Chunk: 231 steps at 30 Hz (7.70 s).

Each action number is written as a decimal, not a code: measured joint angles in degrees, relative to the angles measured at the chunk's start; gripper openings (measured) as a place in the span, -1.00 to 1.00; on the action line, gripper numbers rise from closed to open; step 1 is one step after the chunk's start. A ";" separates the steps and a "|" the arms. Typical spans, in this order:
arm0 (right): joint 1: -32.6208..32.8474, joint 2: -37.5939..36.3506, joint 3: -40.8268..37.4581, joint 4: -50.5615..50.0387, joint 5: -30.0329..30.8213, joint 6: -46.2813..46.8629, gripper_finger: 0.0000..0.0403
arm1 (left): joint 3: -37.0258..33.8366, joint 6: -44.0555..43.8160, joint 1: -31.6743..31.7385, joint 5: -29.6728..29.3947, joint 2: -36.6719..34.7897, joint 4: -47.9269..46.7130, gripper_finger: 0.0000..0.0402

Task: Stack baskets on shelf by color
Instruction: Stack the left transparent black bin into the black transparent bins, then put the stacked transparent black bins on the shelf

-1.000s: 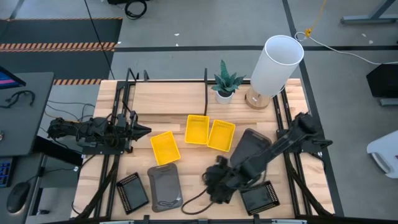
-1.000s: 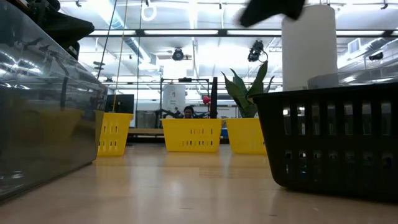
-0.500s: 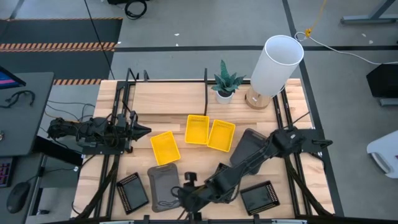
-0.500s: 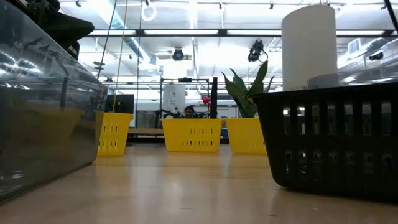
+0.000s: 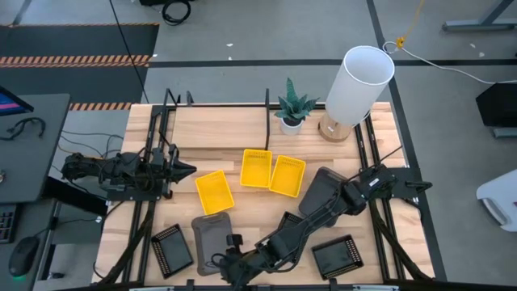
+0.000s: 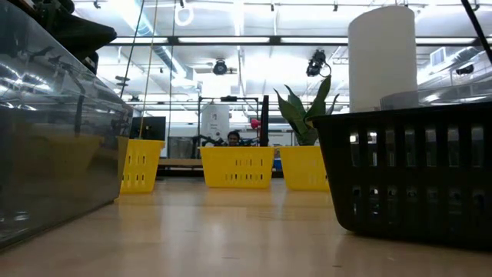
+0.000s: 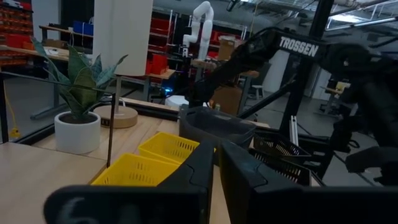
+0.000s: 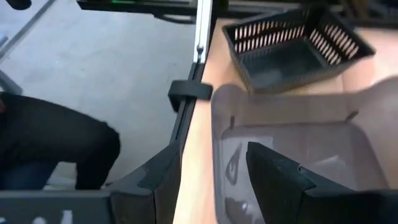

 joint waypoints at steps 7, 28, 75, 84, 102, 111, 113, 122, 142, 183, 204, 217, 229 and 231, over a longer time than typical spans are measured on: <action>0.62 2.76 -0.86 6.01 4.12 -5.58 -0.08 | 0.00 0.00 0.02 -0.01 -0.01 -0.16 -0.84; -0.21 6.52 -2.21 6.54 4.68 -4.99 -0.17 | 0.00 -0.02 0.00 0.00 0.87 0.75 -0.83; 3.74 -9.79 -2.21 -36.28 18.98 13.62 -0.98 | 0.00 -0.02 0.01 0.00 0.87 0.71 -0.81; 4.84 -13.37 -2.19 -56.74 23.56 28.36 -0.99 | 0.00 -0.02 0.01 0.00 0.87 0.71 -0.86; 9.43 -34.47 -34.18 -56.27 21.44 56.33 -0.99 | 0.00 -0.02 0.01 -0.01 0.90 0.64 -0.85; 11.18 -41.32 -48.08 -45.82 17.77 62.72 -0.99 | 0.00 -0.02 0.00 -0.02 0.90 0.71 -0.81; 11.18 -41.44 -49.60 -43.87 16.92 62.86 -0.99 | 0.00 0.00 0.01 -0.01 0.90 0.71 -0.80; 11.17 -41.41 -51.45 -40.53 12.97 62.54 -0.99 | 0.00 -0.02 0.00 0.00 0.90 0.73 -0.84; 10.95 -41.34 -51.45 -40.52 10.11 62.59 -0.61 | 0.00 -0.02 0.02 -0.02 0.92 0.73 -0.85; 3.00 -41.30 -57.62 -26.64 3.55 53.06 0.18 | 0.00 0.00 0.02 0.00 0.92 0.71 -0.82; 1.43 -41.32 -63.61 -23.70 -0.11 52.59 -0.59 | 0.00 0.00 0.02 -0.01 0.92 0.71 -0.84; 0.75 -41.30 -59.91 -26.81 -3.08 51.12 -0.92 | 0.02 -0.01 0.02 0.00 0.92 0.71 -0.81; 1.63 -41.30 -44.06 -35.34 1.23 53.00 -0.92 | 0.02 -0.02 0.01 -0.01 0.92 0.71 -0.84; 1.75 -41.30 -41.76 -35.86 2.18 51.86 -0.92 | 0.02 -0.02 0.02 -0.01 0.92 0.71 -0.84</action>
